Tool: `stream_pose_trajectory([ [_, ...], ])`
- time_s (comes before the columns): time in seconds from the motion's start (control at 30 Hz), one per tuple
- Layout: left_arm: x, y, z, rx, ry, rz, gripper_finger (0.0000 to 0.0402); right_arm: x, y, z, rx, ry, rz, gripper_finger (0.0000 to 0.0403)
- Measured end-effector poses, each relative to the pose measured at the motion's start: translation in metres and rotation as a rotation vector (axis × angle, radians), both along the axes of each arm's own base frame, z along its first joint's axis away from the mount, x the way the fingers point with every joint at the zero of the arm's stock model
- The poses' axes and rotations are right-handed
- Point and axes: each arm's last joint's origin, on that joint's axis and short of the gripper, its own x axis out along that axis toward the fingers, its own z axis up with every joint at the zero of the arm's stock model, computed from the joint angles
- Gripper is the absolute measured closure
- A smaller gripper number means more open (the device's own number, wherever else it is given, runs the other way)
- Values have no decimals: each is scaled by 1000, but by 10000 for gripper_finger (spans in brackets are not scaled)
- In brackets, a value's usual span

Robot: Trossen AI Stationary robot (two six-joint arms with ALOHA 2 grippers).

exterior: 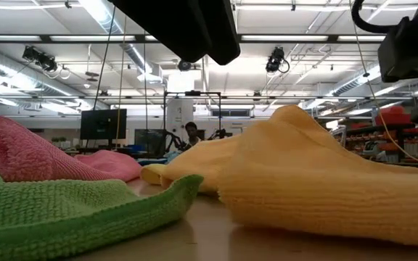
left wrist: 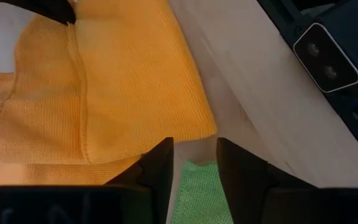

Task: Fold microfiber towels
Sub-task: Fold the right orange microfiber cloth

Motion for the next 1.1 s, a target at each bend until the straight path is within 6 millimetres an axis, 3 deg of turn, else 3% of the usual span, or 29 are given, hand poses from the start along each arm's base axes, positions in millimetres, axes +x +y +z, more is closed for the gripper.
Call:
stream_pose_trajectory([
  [0.17,0,0,0,0,0,-1,278,2,1,3,-32,16,54,372],
  [0.63,4,5,-1,-25,-4,47,255,-4,-4,31,-7,-27,25,250],
  [0.77,12,22,-12,-74,10,186,247,-5,-2,34,-10,-51,14,243],
  [0.87,13,32,-17,-20,31,193,244,-9,3,34,-34,-82,23,242],
  [1.03,7,23,-15,186,-58,109,263,-20,14,35,-66,-126,43,242],
  [1.1,6,17,-14,193,-87,81,274,-24,18,35,-78,-147,39,242],
])
